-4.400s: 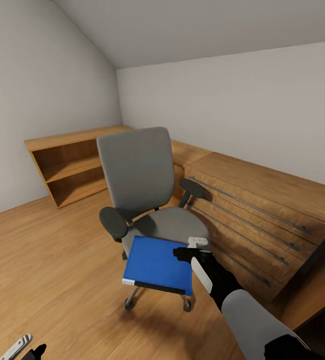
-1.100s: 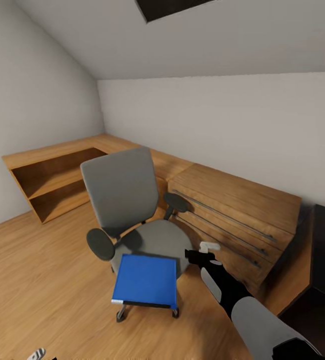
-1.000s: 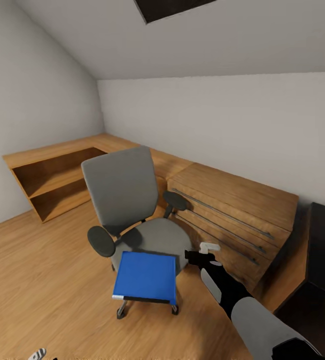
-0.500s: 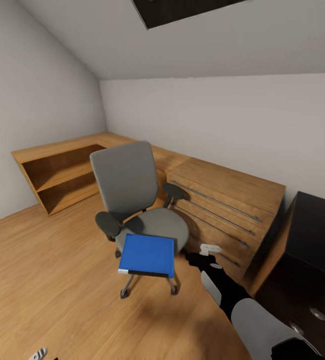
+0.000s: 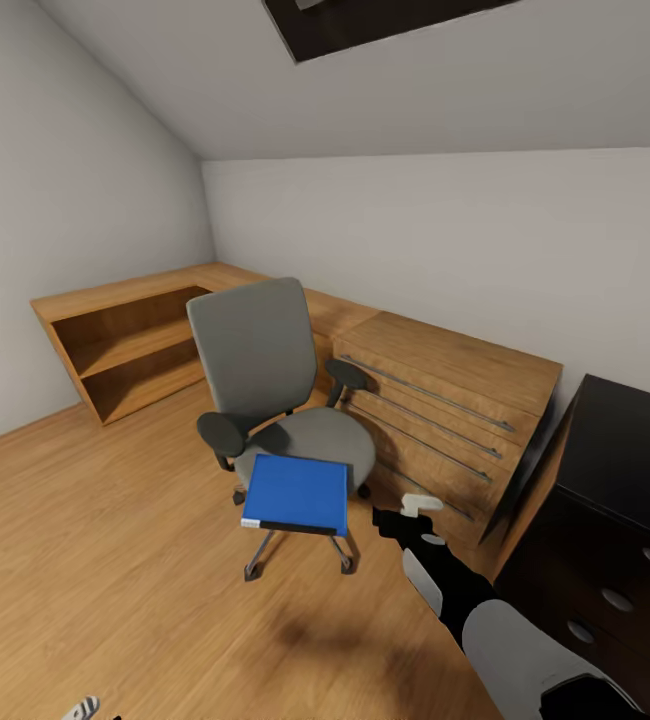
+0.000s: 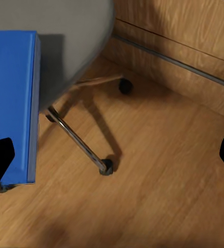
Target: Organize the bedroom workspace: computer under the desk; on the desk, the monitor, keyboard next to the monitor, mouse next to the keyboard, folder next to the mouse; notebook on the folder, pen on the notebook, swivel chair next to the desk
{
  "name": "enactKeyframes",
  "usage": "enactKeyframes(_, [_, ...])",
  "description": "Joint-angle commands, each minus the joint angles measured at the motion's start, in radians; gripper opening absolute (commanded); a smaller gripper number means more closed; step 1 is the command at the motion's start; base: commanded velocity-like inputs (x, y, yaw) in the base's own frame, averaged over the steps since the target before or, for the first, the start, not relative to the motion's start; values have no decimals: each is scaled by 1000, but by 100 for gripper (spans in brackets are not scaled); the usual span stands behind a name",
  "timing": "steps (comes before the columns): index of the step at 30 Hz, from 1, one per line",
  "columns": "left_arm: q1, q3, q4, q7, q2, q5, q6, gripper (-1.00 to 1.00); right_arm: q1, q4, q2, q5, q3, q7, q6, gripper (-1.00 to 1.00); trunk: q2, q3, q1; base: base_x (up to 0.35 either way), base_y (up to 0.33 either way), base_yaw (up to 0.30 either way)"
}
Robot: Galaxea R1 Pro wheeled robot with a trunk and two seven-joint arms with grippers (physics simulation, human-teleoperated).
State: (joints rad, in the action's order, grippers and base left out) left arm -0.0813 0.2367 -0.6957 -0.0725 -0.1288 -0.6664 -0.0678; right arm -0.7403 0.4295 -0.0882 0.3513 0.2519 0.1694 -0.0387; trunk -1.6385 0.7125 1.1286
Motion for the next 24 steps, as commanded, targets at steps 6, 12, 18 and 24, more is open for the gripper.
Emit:
enactKeyframes(6, [0,-1,-2,-4,6,3,-6,100,-1,-49,1,8,8,9,64,100,0,1,0,-3,0,0])
enactKeyframes(12, [0,-2,1,-5,16,77,-8,100,-1,-96,1,8,8,9,153,100,0,1,0,0,0,0])
enactKeyframes(18, [0,-1,1,-11,43,159,-5,100,-1,-129,0,11,7,-1,168,100,0,1,0,0,0,0])
enactKeyframes(24, [0,-1,1,-6,47,167,-4,100,-1,-135,1,23,2,-22,169,100,0,1,0,0,0,0])
